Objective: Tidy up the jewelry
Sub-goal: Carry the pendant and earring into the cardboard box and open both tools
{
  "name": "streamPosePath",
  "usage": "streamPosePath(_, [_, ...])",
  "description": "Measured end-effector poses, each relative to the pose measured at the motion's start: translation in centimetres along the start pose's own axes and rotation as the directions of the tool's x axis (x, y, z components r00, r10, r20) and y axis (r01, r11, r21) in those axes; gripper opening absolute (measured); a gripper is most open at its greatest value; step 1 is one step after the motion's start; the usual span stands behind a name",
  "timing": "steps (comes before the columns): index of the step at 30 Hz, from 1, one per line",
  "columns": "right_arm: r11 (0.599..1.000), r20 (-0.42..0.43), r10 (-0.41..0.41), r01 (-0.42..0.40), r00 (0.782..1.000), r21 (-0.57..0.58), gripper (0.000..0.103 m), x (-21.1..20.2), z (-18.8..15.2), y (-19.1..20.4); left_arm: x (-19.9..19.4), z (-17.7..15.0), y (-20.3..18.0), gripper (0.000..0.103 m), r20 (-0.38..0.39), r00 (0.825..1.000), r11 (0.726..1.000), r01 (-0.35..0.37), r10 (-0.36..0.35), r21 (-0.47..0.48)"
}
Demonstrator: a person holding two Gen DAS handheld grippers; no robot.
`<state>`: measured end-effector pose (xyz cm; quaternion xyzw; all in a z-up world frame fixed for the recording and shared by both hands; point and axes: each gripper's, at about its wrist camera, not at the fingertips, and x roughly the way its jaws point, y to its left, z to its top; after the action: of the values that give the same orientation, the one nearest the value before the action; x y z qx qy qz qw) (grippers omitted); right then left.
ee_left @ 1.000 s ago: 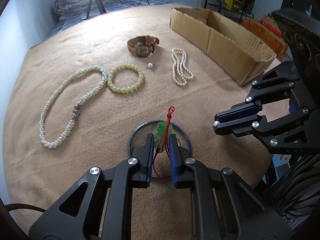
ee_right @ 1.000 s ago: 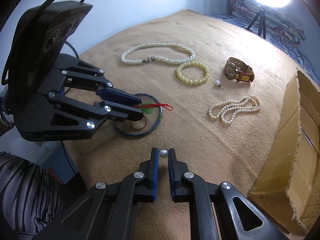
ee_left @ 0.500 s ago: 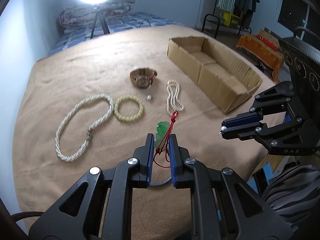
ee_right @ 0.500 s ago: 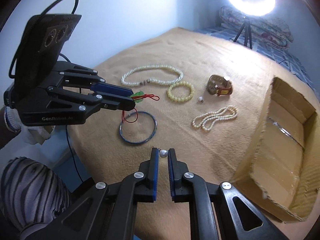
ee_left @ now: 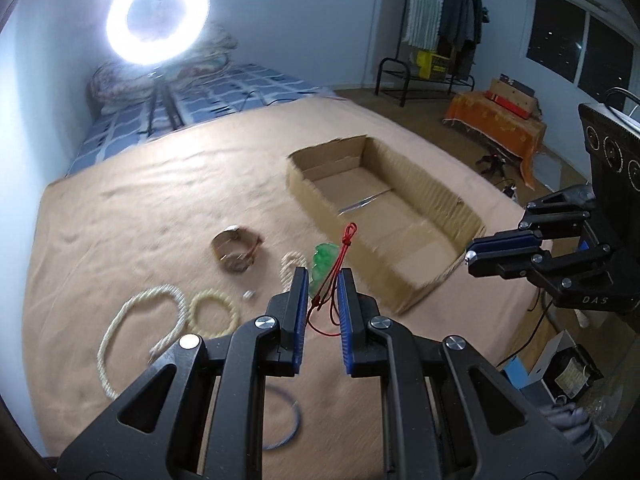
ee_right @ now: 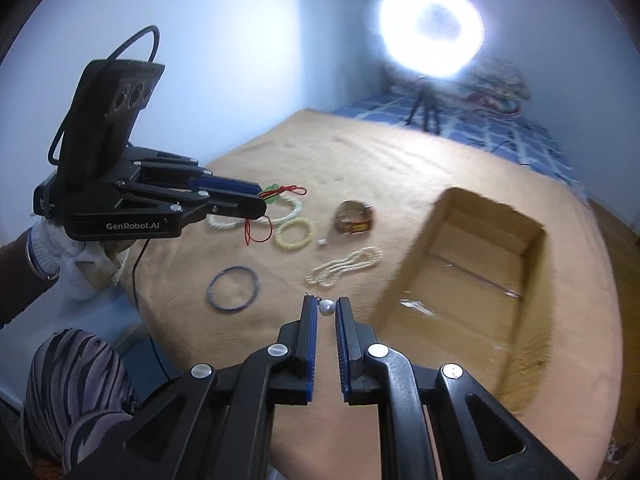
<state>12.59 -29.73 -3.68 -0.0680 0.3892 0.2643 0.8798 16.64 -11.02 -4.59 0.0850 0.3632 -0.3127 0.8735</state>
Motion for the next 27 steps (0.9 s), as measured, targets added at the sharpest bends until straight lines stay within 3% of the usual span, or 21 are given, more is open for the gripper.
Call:
streamPosePath(12, [0.989, 0.004, -0.106, 0.105, 0.994, 0.103, 0.007, -0.7, -0.9, -6.9, 7.9, 4.3, -4.3, 0.013, -0.06, 0.997, 0.997, 0.057, -0.054, 0.042])
streamPosePath(27, [0.974, -0.087, -0.164, 0.175, 0.983, 0.143, 0.007, 3.3, -2.2, -11.9, 16.4, 6.1, -7.3, 0.013, -0.185, 0.982, 0.998, 0.029, -0.02, 0.049])
